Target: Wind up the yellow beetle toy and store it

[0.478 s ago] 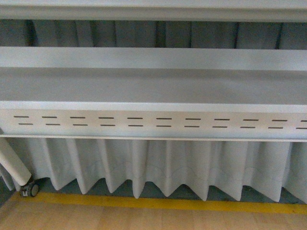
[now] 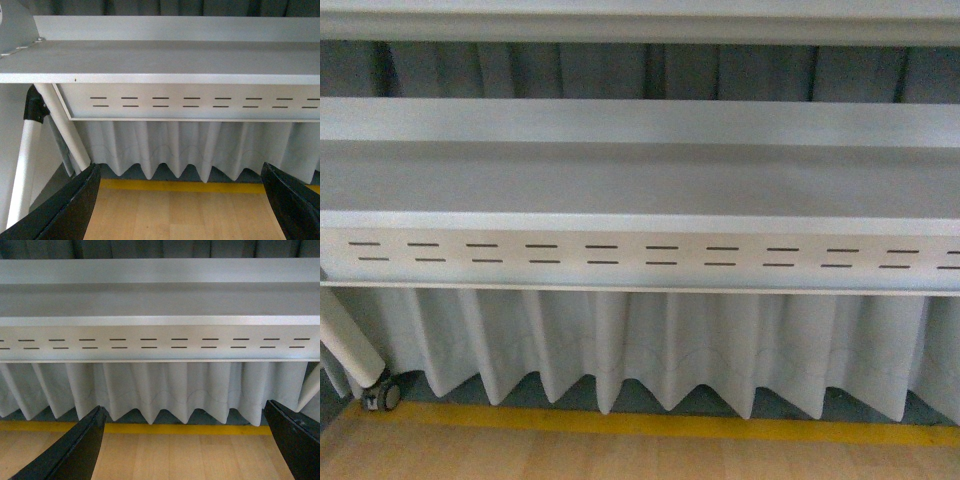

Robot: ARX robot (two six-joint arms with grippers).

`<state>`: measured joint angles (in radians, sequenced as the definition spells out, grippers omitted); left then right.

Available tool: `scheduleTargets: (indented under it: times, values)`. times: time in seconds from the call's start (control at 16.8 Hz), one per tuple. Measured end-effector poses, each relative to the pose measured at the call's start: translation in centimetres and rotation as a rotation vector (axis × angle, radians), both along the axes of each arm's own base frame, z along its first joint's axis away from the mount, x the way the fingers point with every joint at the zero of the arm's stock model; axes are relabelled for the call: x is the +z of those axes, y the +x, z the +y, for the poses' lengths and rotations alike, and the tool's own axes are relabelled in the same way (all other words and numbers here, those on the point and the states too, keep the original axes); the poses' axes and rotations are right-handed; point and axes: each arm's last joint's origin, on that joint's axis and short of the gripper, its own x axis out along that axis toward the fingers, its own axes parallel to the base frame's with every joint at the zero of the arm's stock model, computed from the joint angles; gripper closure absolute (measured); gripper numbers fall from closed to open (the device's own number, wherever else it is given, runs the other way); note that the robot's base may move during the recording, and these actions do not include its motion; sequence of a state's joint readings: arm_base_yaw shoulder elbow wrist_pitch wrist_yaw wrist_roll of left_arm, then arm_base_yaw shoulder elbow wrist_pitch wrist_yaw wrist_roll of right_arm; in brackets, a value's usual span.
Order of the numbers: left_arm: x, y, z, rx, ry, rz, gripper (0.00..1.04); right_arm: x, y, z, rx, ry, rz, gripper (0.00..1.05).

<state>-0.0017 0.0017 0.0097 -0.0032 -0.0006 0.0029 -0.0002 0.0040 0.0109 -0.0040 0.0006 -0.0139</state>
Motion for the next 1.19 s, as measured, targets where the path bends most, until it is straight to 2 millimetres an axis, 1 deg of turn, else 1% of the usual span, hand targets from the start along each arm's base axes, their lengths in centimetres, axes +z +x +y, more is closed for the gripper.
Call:
scheduleTargets:
  times: [1.19]
  values:
    - [0.0,0.0,0.0,0.0,0.0,0.0,0.07,0.0,0.0,0.0,0.0,0.0,0.0,0.07]
